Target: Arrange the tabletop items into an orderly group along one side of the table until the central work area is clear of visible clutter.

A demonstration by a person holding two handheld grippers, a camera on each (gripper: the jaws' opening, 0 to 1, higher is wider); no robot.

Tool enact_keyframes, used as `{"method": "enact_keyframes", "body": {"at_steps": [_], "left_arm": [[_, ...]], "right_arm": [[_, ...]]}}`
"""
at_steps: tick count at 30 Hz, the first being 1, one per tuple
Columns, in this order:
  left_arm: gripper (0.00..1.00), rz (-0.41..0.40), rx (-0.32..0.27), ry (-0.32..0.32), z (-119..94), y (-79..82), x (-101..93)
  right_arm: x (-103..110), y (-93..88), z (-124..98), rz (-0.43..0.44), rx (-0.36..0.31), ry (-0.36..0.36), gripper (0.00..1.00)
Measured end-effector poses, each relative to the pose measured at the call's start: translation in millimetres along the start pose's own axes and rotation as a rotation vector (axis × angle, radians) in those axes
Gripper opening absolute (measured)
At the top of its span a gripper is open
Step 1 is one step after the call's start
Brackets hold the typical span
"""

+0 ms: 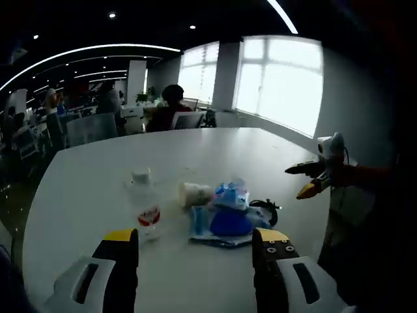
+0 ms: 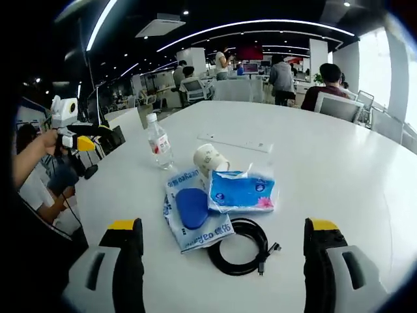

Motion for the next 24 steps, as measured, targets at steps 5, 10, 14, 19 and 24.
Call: {"method": "enact_keyframes", "body": {"at_steps": [5,10,14,19,24], "left_arm": [[0.75,0.004,-0.018,-0.003,1.3,-1.6,-4.4],[0.79,0.013,-0.008,-0.012,3.3,-1.4,-11.0],[0.85,0.022,0.003,-0.021,4.3,-4.5,-13.0],[0.91,0.01,0.013,-0.029,6.4,-9.2,-17.7],[0.96,0.021,0.024,-0.032,8.7,-11.7,-26.0]], "right_arm": [[-2.5,6.5,0.3,0.006,-0.016,0.001,1.0],[-4.9,11.0,0.4,-0.004,-0.033,0.005,1.0],[-4.9,14.1,0.3,-0.002,-0.032,0.015,1.0],[-3.7,17.7,2.5,-0.011,-0.028,0.021,1.0],[0.6,25.9,6.4,-0.025,-0.036,0.031,0.99]]}}
Point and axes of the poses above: the point that each gripper's makers call its tool centre point, and the gripper's own axes: z roughly forward along the fingers, x roughly to its left, y roughly out of its top, the point moved 3 cm from there along -z, roughly backward along the fingers, and after that the axes turned 15 degrees about -y, right-handed, at the moved point
